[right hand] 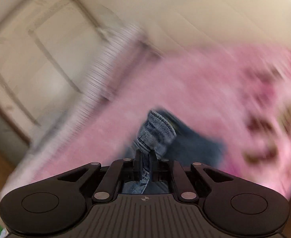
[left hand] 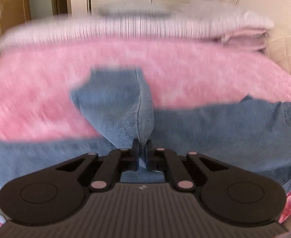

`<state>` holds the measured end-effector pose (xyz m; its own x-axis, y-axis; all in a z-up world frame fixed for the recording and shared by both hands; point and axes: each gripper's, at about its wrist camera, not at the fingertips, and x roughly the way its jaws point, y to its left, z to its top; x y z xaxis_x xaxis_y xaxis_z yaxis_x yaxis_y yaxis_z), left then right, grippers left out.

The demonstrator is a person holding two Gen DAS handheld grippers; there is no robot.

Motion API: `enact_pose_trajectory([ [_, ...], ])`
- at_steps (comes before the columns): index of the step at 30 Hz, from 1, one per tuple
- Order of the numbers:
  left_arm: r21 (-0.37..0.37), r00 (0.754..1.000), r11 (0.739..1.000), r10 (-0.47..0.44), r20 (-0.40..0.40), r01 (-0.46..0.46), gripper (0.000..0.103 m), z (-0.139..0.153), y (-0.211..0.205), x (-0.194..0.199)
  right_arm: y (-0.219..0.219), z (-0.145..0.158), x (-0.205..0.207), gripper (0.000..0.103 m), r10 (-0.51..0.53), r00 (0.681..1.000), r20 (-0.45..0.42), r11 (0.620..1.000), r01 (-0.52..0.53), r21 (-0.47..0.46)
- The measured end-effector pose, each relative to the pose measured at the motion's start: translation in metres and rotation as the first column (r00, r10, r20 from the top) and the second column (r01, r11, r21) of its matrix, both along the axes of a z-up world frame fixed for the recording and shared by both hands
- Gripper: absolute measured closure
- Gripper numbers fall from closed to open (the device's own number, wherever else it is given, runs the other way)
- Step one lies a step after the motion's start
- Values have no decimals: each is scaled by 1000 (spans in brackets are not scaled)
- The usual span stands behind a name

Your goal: Fold clothes

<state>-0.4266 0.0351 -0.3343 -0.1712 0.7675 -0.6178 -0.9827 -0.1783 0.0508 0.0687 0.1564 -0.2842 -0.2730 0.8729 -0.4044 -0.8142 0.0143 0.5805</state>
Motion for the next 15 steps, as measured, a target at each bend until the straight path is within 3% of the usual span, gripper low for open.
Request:
enact_pose_trajectory([
  [2,11,1000,1000,-26,5,26,99,2,-19,7,0,5,6,98,0,1000,19,999,-1,53],
  [3,-18,999,999,-30,20,31,98,-8,-24,10,2,-4,11,98,-13,1000,21,1000,12,21],
  [6,-112,999,993,-27,47,32,97,-44,-35,17,20,-73,35,98,-69,996,-50,970,56,-236],
  [9,-119,999,992,-25,23,28,97,-57,-39,22,9,-101,47,98,-111,982,-154,965,70,-252],
  [15,-50,999,999,-22,27,23,97,-36,-47,21,0,-73,42,99,-65,994,-84,982,49,-183],
])
